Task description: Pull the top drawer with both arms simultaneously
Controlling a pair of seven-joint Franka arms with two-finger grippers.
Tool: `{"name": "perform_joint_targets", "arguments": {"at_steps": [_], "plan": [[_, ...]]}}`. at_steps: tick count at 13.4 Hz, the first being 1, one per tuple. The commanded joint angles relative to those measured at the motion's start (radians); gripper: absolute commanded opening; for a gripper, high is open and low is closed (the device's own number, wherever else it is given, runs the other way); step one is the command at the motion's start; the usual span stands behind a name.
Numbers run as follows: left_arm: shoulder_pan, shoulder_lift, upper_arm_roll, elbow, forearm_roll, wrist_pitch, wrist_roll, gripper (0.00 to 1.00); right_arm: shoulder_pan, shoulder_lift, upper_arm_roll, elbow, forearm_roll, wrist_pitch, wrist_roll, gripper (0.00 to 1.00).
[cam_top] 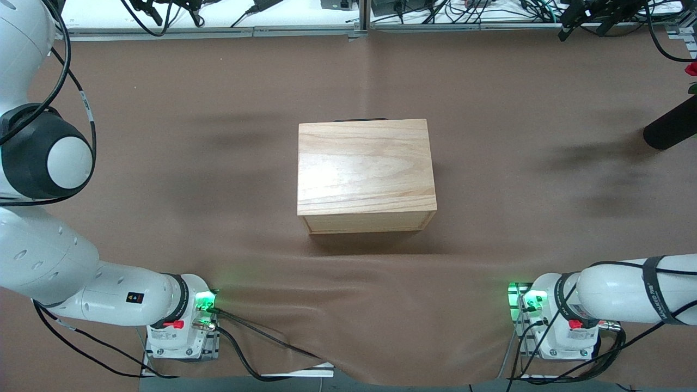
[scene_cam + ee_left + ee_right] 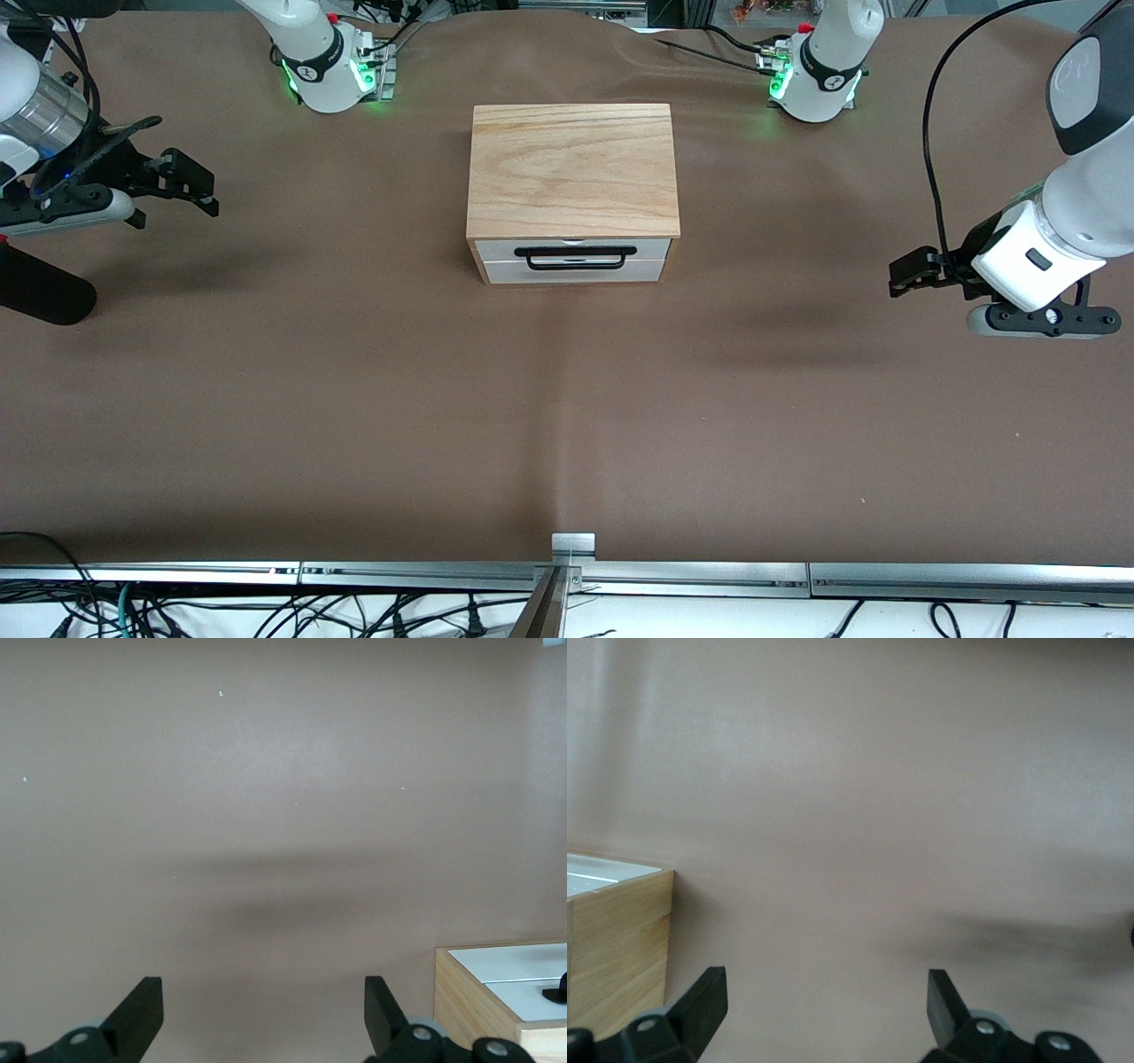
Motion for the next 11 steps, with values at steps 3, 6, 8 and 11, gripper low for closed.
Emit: {"name": "perform_joint_targets", "arguments": {"at_steps": [3,6,8,11], "plan": [[-0.002,0.012,-0.002,0.027,0.018,-0.004,0.019,1.0,0.003,-0.037,0.001,-0.038,-0.017,0.015,0.012,1.0],[-0.005,0.012,-0.002,0.027,0.018,-0.004,0.019,1.0,0.002,-0.04,0.003,-0.061,-0.017,0.028,0.013,1.0],[-0.004,0.012,-0.002,0.027,0.018,-0.004,0.019,1.0,0.0,-0.04,0.003,-0.061,-0.018,0.028,0.012,1.0],[-0.005,0.012,-0.002,0.027,0.018,-0.004,0.02,1.0,0.0,-0.04,0.001,-0.061,-0.024,0.027,0.013,1.0]]}}
